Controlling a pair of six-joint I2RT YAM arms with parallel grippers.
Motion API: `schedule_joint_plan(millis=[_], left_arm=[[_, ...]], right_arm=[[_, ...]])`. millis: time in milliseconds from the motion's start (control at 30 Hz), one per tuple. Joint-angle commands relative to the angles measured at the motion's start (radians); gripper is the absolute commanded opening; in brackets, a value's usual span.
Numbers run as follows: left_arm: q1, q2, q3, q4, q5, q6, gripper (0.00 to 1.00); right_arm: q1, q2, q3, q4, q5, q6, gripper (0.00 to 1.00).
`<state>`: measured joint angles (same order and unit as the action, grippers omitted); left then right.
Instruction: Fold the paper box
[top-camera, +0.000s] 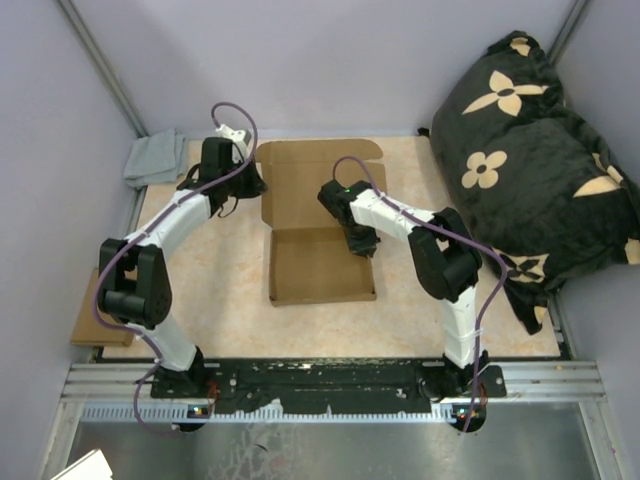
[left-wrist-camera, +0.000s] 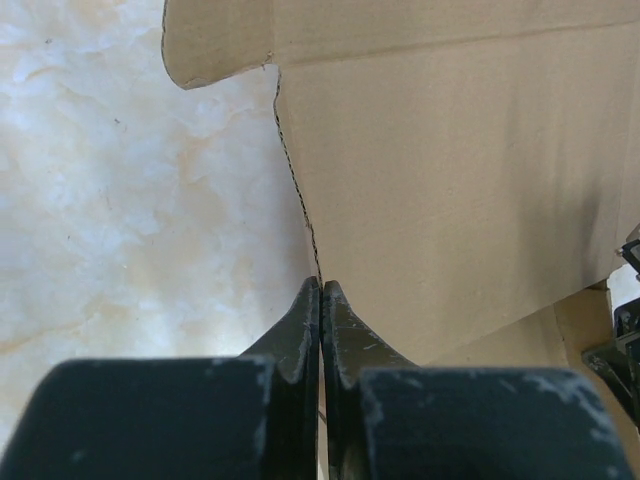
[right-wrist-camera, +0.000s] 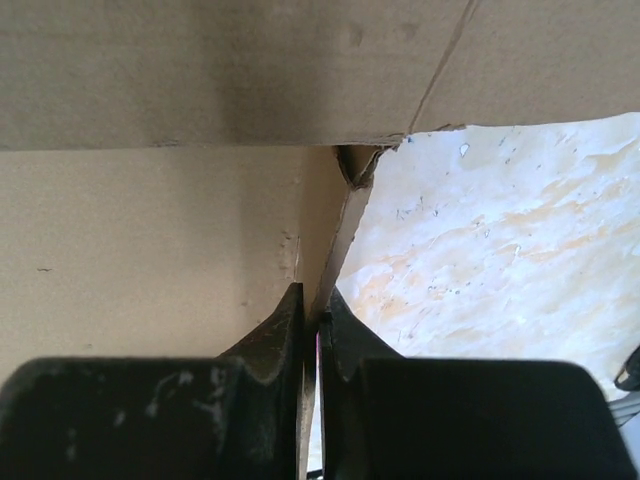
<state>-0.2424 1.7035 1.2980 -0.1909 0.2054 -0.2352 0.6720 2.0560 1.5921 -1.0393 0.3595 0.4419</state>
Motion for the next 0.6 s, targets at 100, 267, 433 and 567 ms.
schedule_joint_plan(millis=[100, 267, 433, 567], left_arm=[[-0.038, -0.099, -0.089, 0.177, 0.001, 0.031, 0.00], [-0.038, -0.143, -0.153, 0.254, -0.006, 0.022, 0.00], [-0.038, -0.180, -0.211, 0.330, -0.005, 0.011, 0.00], [-0.038, -0.208, -0.280, 0.404, 0.010, 0.004, 0.00]], right_arm=[[0.006, 0.048, 0.022, 0.125, -0.013, 0.024, 0.31], [-0.011, -0.051, 0.028, 0.175, -0.009, 0.016, 0.57], [-0.076, -0.208, 0.011, 0.220, -0.056, -0.018, 0.60], [-0.159, -0.359, -0.039, 0.298, -0.143, -0.096, 0.61]])
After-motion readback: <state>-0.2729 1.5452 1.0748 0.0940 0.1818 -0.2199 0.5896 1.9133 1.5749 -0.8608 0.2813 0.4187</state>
